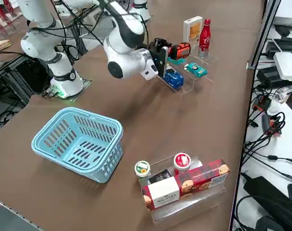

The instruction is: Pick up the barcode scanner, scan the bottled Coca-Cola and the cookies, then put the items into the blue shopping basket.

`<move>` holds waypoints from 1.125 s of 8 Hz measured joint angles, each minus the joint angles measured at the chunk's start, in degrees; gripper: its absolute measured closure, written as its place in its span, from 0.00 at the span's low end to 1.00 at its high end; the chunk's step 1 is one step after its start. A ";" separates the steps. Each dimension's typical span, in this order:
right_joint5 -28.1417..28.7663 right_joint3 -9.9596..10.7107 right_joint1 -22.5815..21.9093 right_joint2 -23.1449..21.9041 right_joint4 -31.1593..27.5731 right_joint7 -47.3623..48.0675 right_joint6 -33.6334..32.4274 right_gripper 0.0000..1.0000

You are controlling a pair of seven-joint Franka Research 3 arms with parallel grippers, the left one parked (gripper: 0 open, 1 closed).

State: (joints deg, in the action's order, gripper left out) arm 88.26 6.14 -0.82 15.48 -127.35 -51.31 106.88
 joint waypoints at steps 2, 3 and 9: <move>2.36 -0.09 -0.01 2.27 0.12 -0.77 -0.02 0.56; 3.71 -0.22 -0.15 2.30 0.15 -0.78 -0.06 0.56; 8.97 -0.83 -2.14 2.43 -0.69 -4.04 -0.56 0.56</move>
State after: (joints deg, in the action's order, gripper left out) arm 97.22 5.30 -2.96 17.91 -128.04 -55.35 106.32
